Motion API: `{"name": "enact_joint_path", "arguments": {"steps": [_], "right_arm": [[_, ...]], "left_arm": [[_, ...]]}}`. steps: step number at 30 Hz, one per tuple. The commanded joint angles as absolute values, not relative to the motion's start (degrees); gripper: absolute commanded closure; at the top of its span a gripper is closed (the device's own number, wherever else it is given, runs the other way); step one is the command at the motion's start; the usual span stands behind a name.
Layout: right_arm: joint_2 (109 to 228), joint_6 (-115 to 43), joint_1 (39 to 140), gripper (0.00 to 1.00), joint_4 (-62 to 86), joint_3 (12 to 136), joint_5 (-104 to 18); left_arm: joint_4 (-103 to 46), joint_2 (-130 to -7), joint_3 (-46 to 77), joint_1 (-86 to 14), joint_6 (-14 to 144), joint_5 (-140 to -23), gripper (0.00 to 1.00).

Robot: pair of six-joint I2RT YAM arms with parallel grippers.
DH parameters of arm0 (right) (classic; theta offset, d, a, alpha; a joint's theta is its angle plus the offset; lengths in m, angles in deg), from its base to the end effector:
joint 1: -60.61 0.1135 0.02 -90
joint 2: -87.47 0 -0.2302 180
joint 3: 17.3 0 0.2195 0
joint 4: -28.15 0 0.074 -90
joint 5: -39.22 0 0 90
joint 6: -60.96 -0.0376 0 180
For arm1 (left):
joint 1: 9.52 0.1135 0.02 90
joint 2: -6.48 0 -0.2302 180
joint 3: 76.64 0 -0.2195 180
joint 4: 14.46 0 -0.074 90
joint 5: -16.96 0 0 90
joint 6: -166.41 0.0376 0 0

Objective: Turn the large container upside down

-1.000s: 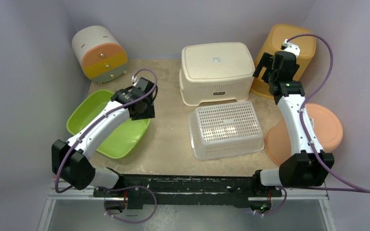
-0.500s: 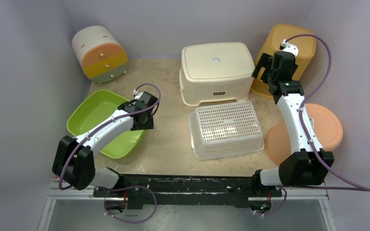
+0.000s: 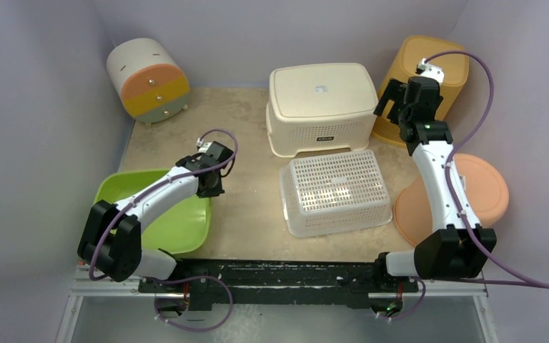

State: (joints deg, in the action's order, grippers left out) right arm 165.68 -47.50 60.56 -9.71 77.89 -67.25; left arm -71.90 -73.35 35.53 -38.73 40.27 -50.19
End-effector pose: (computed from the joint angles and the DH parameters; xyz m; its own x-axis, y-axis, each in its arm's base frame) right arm 0.2857 -0.0109 0.3637 -0.2539 0.3039 -0.9182 0.3649 0.9093 0.2000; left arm 0.2098 -0.1006 0.1927 -0.8550 -0.1446 -0.4980 -0.2149 0.9728 0.0865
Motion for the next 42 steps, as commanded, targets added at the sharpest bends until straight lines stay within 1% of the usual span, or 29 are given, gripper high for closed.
{"name": "enact_joint_path", "arguments": {"steps": [1,5,11,14,17,22,30,35,39,42], "right_arm": [[163.1,-47.5,60.4,0.02,-8.6,77.3,-67.0],[163.1,-47.8,60.4,0.02,-8.6,77.1,-67.0],[163.0,-48.0,60.4,0.02,-8.5,77.3,-67.6],[163.1,-47.8,60.4,0.02,-8.5,77.4,-68.0],[163.3,-47.8,60.4,0.02,-8.7,77.7,-68.1],[163.5,-47.4,60.4,0.02,-8.8,78.1,-68.4],[163.6,-47.4,60.4,0.02,-9.0,78.3,-68.6],[164.2,-47.8,60.4,0.02,-8.6,78.5,-68.3],[165.0,-47.9,60.4,0.02,-8.4,79.1,-68.6],[165.2,-47.9,60.4,0.03,-8.4,79.5,-69.1]], "left_arm": [[-75.7,-72.1,29.6,-38.9,39.6,-50.8,1.00],[-77.7,-71.0,17.1,-39.2,38.4,-52.2,1.00],[-76.8,-73.7,-4.1,-39.3,34.8,-54.9,1.00],[-71.5,-73.3,-8.0,-39.3,31.0,-56.8,1.00],[-64.9,-71.4,-6.9,-39.3,25.8,-57.7,1.00],[-45.4,-64.7,6.3,-39.3,15.7,-58.3,1.00],[-31.2,-56.7,22.8,-39.1,2.2,-55.0,1.00],[-20.8,-56.8,22.8,-38.9,1.2,-56.9,1.00],[-16.0,-58.5,19.5,-38.9,6.3,-57.2,1.00],[-12.5,-58.2,21.0,-38.8,10.4,-56.3,1.00]]}}
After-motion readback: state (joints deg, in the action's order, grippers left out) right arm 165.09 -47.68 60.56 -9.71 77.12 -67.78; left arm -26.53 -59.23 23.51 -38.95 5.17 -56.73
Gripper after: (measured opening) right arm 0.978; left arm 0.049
